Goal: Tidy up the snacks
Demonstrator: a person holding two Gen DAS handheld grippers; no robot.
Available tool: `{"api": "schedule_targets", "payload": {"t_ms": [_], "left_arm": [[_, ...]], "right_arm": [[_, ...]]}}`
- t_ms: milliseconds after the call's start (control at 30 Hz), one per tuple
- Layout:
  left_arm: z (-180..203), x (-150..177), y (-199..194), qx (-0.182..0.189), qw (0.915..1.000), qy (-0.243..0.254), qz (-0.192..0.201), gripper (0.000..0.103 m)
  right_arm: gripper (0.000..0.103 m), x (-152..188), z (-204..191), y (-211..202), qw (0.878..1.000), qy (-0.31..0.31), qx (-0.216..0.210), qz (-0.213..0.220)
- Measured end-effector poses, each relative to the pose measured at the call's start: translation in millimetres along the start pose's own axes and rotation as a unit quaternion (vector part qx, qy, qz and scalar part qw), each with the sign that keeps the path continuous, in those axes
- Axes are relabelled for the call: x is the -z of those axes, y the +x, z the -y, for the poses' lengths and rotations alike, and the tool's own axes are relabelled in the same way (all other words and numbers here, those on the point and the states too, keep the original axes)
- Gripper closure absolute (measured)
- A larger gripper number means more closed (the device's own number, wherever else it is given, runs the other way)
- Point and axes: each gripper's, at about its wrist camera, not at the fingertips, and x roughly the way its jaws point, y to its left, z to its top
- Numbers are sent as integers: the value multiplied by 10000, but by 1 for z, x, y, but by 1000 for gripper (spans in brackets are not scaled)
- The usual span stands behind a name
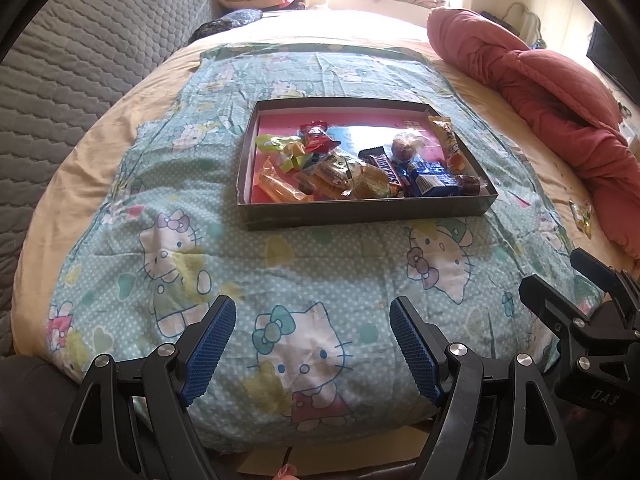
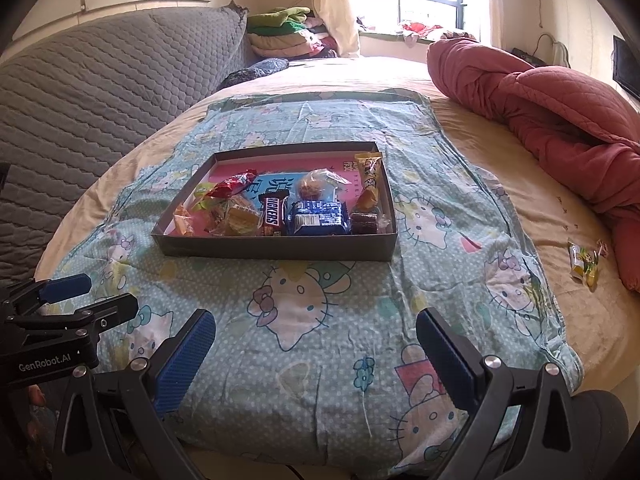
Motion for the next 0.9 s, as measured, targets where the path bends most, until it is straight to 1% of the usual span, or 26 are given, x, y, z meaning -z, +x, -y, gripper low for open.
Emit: {"api": "schedule_targets", "payload": {"t_ms": [900], "left_arm": [[-4,-1,7,-55,9999,-109,-83,22]], "right_arm": [[2,3,2,9,9999,20,-41,-146]]}}
